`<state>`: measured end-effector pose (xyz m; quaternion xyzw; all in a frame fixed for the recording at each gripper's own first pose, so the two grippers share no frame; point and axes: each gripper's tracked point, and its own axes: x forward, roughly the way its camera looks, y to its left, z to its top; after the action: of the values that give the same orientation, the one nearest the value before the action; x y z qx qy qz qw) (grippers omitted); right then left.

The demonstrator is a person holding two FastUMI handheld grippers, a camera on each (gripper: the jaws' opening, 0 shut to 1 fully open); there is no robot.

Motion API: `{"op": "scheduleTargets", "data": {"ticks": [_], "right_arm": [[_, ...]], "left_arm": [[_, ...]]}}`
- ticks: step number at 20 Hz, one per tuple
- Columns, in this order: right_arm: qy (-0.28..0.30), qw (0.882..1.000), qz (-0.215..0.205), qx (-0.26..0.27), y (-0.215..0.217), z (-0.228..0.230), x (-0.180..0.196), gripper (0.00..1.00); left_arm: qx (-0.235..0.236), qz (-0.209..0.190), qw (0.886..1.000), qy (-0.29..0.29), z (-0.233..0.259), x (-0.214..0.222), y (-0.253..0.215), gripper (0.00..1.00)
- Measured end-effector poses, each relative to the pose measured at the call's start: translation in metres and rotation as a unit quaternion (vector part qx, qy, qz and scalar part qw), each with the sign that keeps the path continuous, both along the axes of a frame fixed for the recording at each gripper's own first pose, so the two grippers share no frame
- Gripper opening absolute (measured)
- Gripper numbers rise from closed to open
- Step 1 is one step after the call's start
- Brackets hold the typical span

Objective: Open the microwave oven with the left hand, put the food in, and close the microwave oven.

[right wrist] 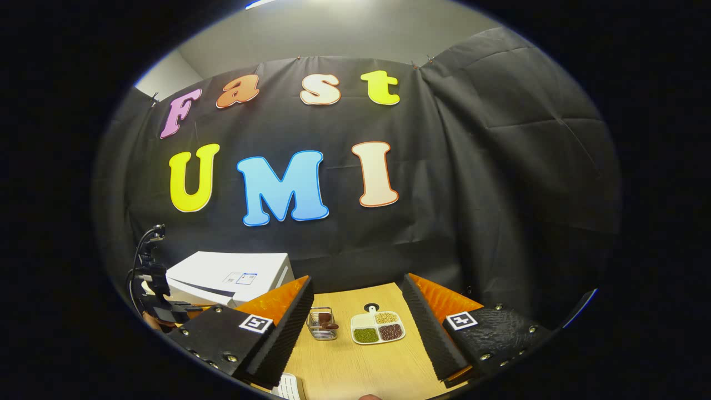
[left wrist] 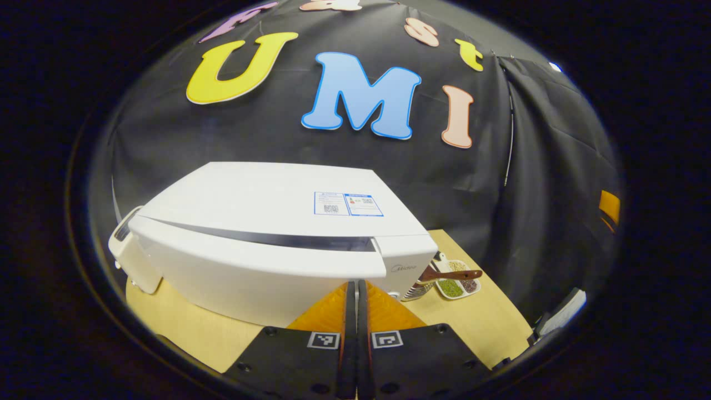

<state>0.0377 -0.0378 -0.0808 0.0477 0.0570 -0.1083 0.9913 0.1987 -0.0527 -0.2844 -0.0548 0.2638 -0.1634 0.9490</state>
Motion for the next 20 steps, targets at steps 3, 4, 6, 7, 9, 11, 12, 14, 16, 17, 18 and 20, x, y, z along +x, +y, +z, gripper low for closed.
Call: {"op": "scheduleTargets", "data": {"ticks": [3, 4, 6, 7, 9, 11, 12, 14, 16, 17, 18, 20], "right_arm": [[0.002, 1.0, -0.004, 0.004, -0.006, 0.001, 0.005, 0.97], [0.0, 1.0, -0.003, 0.01, -0.006, 0.002, 0.007, 0.98], [0.0, 1.0, -0.001, 0.012, -0.005, 0.001, 0.013, 0.97], [0.003, 1.0, 0.003, 0.012, -0.003, -0.002, 0.016, 0.97], [0.009, 1.0, 0.016, 0.01, 0.005, -0.004, 0.021, 0.97], [0.011, 0.999, 0.028, 0.01, 0.014, -0.006, 0.024, 0.98], [0.012, 0.999, 0.034, 0.009, 0.019, -0.007, 0.024, 0.98], [0.013, 0.999, 0.043, 0.007, 0.026, -0.008, 0.023, 0.98], [0.015, 0.999, 0.048, 0.005, 0.031, -0.009, 0.02, 0.98], [0.016, 0.999, 0.049, 0.005, 0.032, -0.01, 0.017, 0.98], [0.018, 0.999, 0.048, 0.005, 0.033, -0.012, 0.015, 0.98], [0.023, 0.999, 0.047, 0.007, 0.033, -0.014, 0.011, 0.98]], "left_arm": [[-0.007, 0.012, 1.0, 0.002, -0.002, 0.01, -0.001, 0.07], [-0.01, 0.019, 1.0, 0.002, 0.0, 0.011, 0.0, 0.07], [-0.005, 0.018, 1.0, -0.003, -0.001, 0.011, -0.001, 0.07], [-0.006, 0.023, 1.0, -0.003, -0.001, 0.011, -0.001, 0.07], [-0.007, 0.03, 1.0, -0.004, 0.0, 0.011, 0.0, 0.06], [-0.003, 0.032, 0.999, -0.007, -0.001, 0.014, -0.001, 0.07], [-0.002, 0.031, 0.999, -0.007, -0.001, 0.013, -0.001, 0.07], [-0.001, 0.029, 1.0, -0.008, 0.0, 0.013, -0.001, 0.07], [-0.004, 0.031, 0.999, -0.008, 0.0, 0.012, 0.0, 0.07], [-0.006, 0.034, 0.999, -0.007, 0.001, 0.013, 0.0, 0.07], [-0.005, 0.035, 0.999, -0.009, 0.0, 0.014, -0.002, 0.07], [0.009, 0.049, 0.999, -0.011, -0.002, 0.024, 0.005, 0.07]]}}
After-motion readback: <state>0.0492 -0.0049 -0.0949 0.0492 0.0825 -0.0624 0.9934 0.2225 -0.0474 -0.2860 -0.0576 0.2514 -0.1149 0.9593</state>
